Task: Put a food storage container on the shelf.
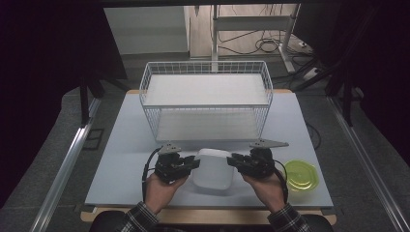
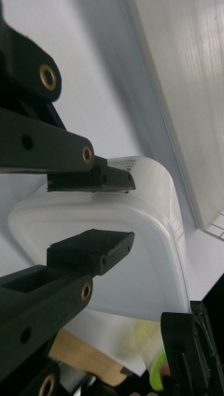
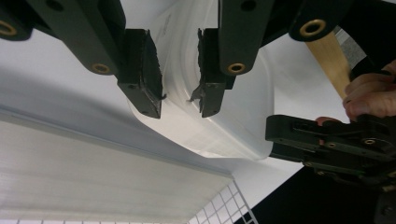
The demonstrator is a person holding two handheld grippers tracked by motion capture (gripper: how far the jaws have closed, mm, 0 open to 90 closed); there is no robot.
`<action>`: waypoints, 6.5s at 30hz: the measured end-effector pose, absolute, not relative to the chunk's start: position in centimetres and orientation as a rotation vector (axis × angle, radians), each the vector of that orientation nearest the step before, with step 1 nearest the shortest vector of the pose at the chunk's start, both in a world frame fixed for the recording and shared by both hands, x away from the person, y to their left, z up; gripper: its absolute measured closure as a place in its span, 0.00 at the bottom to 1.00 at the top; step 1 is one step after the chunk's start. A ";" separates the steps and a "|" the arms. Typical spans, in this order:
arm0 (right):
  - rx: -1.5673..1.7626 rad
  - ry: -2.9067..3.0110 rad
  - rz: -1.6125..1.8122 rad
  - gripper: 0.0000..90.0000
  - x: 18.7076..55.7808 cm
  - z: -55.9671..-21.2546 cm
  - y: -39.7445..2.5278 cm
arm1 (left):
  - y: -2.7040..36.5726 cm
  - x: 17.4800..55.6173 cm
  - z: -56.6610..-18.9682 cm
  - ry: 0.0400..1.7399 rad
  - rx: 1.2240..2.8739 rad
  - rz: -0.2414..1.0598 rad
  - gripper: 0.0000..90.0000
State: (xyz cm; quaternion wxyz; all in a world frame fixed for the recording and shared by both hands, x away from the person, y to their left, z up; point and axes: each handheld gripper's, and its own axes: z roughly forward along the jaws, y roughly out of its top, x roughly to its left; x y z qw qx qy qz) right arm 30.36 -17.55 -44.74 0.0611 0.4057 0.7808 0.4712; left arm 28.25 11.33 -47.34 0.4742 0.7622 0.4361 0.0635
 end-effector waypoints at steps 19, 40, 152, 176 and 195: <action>1.339 2.438 1.364 0.79 30.3 -47.7 -18.1 | 11.9 28.1 -49.1 1.108 1.865 0.086 0.76; 1.375 2.417 1.361 0.84 30.0 -47.8 -18.1 | 11.7 27.9 -49.5 1.145 1.863 0.106 0.80; 1.152 2.199 1.488 0.76 42.8 -30.8 -14.5 | 14.6 39.6 -32.9 0.996 1.729 0.332 0.73; 1.120 2.194 1.497 0.54 43.5 -31.1 -13.7 | 14.4 40.4 -33.3 0.981 1.718 0.342 0.53; 1.081 2.120 1.479 0.56 43.0 -30.6 -14.8 | 14.9 40.3 -33.8 0.979 1.730 0.358 0.53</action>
